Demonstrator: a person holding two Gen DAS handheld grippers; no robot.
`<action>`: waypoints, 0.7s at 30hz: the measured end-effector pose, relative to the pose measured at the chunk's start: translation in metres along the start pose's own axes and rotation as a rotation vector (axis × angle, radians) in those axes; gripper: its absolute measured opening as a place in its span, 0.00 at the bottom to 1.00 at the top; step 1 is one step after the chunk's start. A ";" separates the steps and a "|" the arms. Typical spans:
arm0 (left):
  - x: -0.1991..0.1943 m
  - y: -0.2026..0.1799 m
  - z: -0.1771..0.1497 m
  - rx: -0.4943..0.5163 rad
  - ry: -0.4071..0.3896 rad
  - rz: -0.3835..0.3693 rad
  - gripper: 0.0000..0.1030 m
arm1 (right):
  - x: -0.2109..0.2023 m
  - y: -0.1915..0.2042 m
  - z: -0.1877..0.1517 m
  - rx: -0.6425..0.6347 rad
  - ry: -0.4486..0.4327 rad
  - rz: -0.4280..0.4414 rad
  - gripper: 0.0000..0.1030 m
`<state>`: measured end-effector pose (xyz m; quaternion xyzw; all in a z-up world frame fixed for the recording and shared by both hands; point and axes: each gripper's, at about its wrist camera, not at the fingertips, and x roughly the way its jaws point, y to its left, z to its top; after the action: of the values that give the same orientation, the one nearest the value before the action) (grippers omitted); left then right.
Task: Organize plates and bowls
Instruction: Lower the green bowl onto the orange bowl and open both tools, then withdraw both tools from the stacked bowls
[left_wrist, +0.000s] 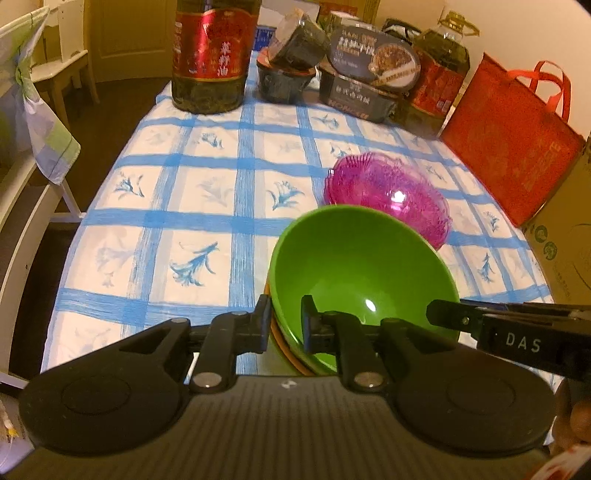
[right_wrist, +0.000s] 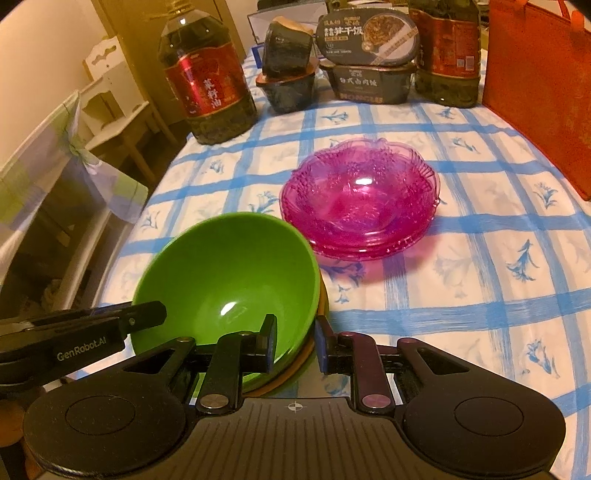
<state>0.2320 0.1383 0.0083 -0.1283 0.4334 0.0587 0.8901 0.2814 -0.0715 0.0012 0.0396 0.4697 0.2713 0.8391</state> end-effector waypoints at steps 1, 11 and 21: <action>-0.002 0.000 0.001 -0.002 -0.008 -0.001 0.13 | -0.002 0.000 0.000 0.001 -0.009 0.002 0.23; -0.034 0.002 -0.008 -0.050 -0.066 -0.023 0.26 | -0.038 -0.012 -0.013 0.057 -0.065 0.023 0.47; -0.067 0.000 -0.053 -0.108 -0.074 -0.039 0.42 | -0.072 -0.025 -0.060 0.101 -0.059 -0.018 0.61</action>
<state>0.1510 0.1238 0.0296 -0.1824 0.3940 0.0692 0.8982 0.2130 -0.1395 0.0150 0.0857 0.4581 0.2385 0.8520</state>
